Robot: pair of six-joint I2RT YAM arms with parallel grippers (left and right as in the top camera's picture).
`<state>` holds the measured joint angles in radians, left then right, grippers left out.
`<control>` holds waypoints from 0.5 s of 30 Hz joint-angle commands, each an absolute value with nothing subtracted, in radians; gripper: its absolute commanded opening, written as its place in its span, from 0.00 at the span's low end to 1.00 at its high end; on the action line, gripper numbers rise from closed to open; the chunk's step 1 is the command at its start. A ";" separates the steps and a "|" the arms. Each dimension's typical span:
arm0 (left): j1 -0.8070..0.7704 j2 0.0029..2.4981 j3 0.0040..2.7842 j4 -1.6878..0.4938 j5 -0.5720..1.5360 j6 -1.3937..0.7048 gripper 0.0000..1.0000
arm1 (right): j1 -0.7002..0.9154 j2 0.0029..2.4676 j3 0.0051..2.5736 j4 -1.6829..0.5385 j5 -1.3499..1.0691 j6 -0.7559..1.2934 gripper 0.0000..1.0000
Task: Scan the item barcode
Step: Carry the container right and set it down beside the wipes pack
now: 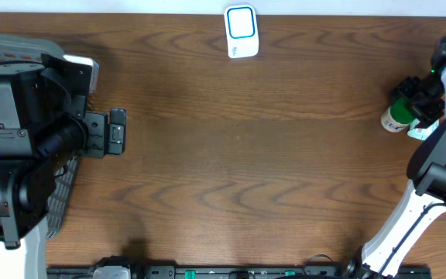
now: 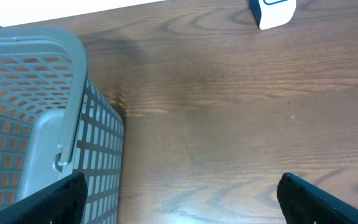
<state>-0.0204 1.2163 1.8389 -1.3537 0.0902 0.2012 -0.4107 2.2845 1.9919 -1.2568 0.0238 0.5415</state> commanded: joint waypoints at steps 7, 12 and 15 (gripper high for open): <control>-0.016 1.215 1.841 -1.354 0.078 0.188 0.98 | -0.457 2.260 2.057 -1.288 -0.011 0.559 0.96; -0.016 1.215 1.841 -1.354 0.077 0.188 0.98 | -0.460 2.201 2.238 -1.383 -0.029 0.530 0.99; -0.016 1.215 1.841 -1.354 0.077 0.188 0.98 | -0.456 2.143 2.359 -1.427 -0.125 0.455 0.99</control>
<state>-0.0204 1.2163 1.8389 -1.3540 0.0902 0.2012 -0.4530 2.2608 2.2440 -1.4063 -0.0326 0.5282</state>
